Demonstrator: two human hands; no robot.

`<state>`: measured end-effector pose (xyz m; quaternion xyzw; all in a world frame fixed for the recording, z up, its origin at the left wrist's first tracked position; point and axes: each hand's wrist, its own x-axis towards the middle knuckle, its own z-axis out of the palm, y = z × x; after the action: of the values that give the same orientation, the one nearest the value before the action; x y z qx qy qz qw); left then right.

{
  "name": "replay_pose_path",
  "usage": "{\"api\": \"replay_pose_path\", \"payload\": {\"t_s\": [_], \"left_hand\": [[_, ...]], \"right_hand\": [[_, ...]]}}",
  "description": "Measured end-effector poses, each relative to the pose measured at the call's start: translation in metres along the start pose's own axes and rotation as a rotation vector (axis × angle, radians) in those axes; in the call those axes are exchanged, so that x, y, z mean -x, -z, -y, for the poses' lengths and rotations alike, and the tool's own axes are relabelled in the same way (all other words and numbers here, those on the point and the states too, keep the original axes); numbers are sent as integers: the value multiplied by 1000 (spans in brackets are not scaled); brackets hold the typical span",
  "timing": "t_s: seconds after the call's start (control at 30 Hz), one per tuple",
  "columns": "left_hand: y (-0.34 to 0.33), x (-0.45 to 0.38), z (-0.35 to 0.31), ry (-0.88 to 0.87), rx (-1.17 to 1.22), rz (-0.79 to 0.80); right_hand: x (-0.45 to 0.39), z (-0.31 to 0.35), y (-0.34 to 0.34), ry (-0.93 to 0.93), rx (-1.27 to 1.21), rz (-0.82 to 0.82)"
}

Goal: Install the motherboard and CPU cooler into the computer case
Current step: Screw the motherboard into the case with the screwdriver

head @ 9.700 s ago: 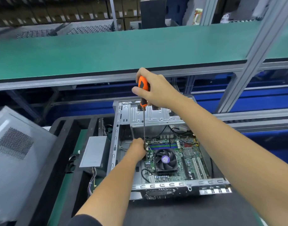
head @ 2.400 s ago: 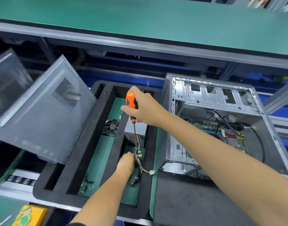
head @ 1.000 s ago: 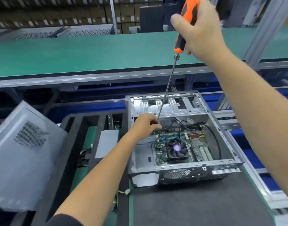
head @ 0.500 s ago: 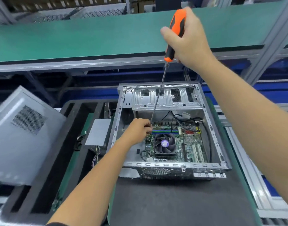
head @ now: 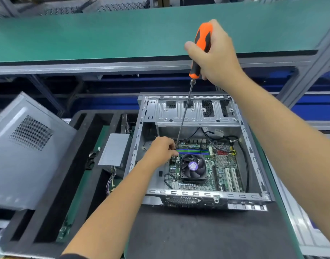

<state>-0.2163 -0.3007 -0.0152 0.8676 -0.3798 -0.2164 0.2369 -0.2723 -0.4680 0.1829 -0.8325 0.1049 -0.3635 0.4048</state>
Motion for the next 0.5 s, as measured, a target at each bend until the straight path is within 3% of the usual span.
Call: {"api": "replay_pose_path", "payload": {"t_s": [0.5], "left_hand": [[-2,0,-4,19,120,-26]], "right_hand": [[-8,-8,5,-127,-7,-170]]}}
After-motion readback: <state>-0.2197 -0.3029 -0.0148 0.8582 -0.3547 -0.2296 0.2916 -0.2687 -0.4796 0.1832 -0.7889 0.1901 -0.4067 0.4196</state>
